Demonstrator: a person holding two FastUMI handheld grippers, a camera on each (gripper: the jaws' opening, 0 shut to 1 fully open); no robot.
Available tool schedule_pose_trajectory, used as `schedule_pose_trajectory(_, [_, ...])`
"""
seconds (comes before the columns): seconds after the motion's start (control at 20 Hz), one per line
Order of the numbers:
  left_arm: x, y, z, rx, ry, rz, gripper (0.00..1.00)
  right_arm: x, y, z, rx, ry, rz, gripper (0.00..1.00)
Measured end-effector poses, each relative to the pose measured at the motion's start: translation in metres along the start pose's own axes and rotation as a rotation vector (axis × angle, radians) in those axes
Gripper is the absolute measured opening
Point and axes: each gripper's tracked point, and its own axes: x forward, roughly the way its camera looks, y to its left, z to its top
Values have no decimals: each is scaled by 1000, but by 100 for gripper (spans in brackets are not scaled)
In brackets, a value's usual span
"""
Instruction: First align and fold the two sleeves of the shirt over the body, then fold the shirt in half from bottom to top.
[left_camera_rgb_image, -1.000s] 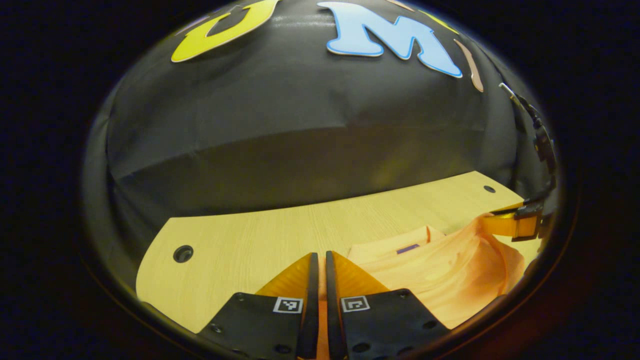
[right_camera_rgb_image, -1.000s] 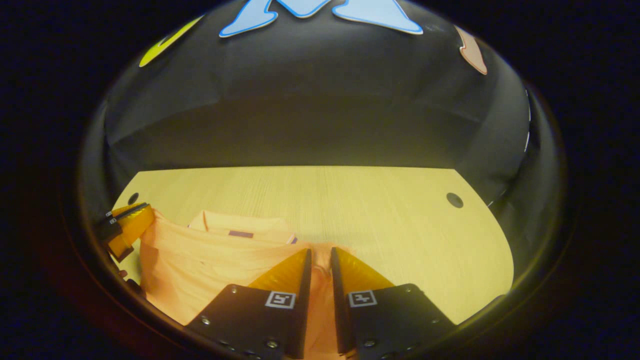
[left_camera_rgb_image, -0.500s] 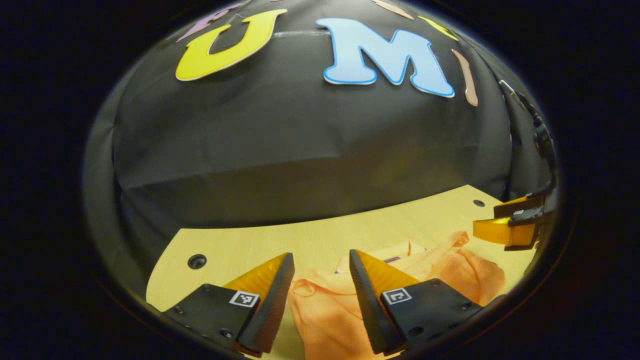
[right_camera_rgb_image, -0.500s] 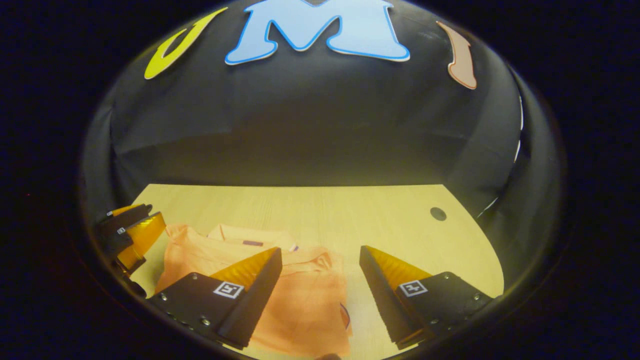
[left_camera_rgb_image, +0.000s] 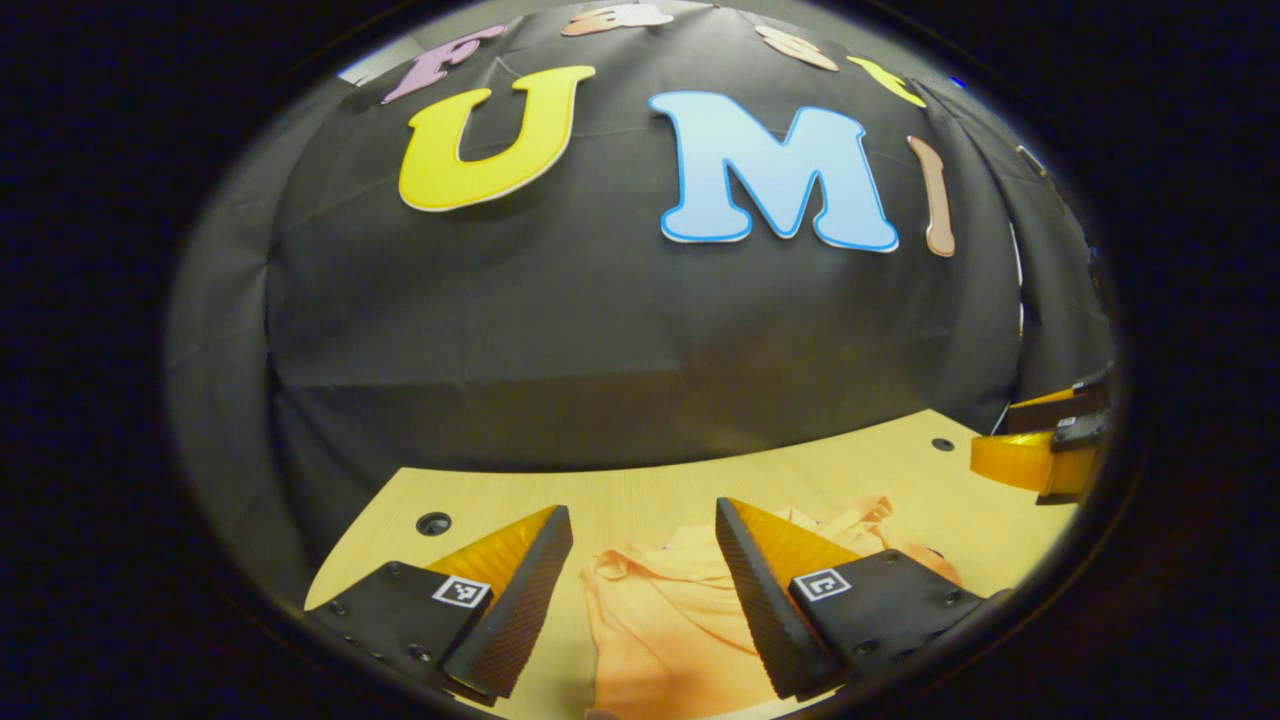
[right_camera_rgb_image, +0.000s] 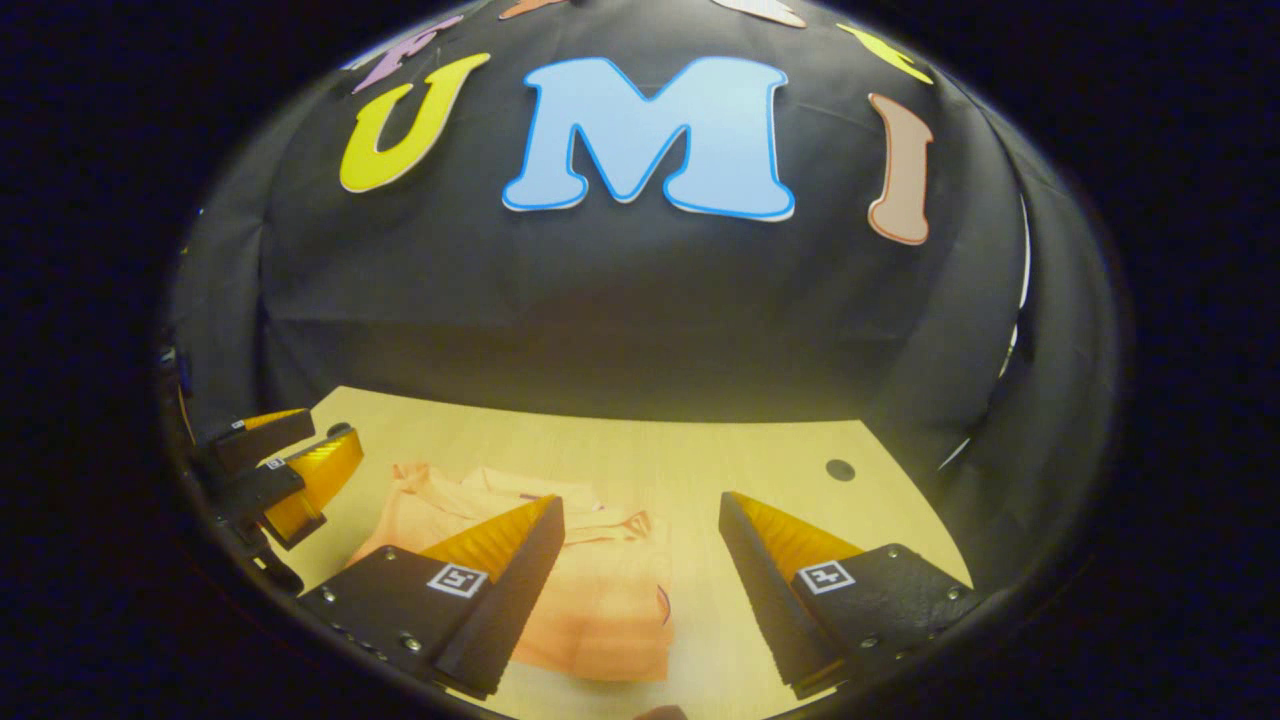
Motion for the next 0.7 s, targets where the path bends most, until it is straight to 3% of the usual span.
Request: schedule_pose_trajectory(0.7, [-143,-2,53,-44,-162,59,95,-119,2,27,-72,-225,29,96])
